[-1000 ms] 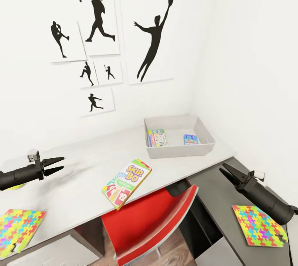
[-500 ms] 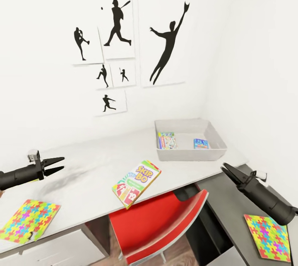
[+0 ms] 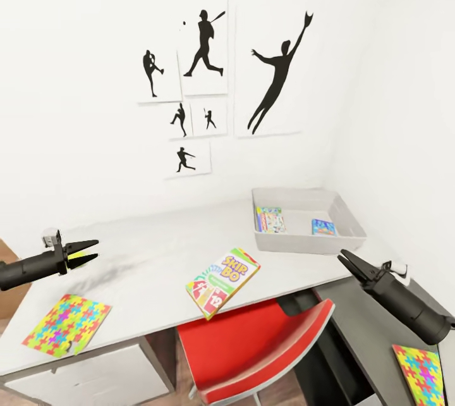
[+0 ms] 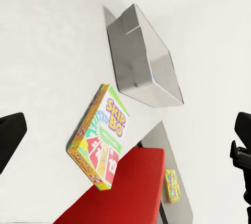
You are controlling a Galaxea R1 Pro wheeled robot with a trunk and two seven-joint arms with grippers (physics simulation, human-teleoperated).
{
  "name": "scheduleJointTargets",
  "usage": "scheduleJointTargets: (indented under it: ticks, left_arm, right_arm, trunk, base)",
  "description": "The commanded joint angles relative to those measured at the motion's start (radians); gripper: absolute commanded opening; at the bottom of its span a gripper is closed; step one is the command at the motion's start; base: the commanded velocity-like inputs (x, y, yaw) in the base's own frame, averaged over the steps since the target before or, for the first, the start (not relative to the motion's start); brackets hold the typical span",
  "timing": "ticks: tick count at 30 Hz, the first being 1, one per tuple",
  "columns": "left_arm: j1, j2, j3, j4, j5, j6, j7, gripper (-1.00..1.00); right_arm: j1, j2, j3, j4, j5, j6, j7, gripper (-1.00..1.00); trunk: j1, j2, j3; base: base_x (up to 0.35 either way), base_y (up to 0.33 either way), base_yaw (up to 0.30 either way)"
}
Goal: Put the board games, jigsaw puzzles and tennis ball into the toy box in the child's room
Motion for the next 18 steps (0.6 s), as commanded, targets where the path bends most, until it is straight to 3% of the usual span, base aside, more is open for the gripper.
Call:
scheduleJointTargets:
  ticks: [1,9,18]
  left_arm:
    - [-0.001,0.0,0.0,0.0,0.002,0.009,-0.002,1.0]
    - [-0.001,0.0,-0.001,0.0,0.0,0.009,-0.002,1.0]
    - [-0.001,0.001,0.0,0.0,-0.001,0.009,-0.002,1.0]
  right_arm:
    - [-0.001,0.0,-0.001,0.0,0.0,0.004,0.003,1.0]
    - [-0.001,0.001,-0.001,0.0,0.0,0.003,0.003,1.0]
    - [-0.001,0.001,0.0,0.0,0.0,0.003,0.004,1.0]
  trunk:
    - [0.0,-0.001,0.0]
    - [0.0,-0.001,0.012]
    - [0.0,-0.001,0.021]
  base:
    - [0.0,0.0,0.175]
    - [-0.061,0.024,0.175]
    - [-0.083,0.143,0.125]
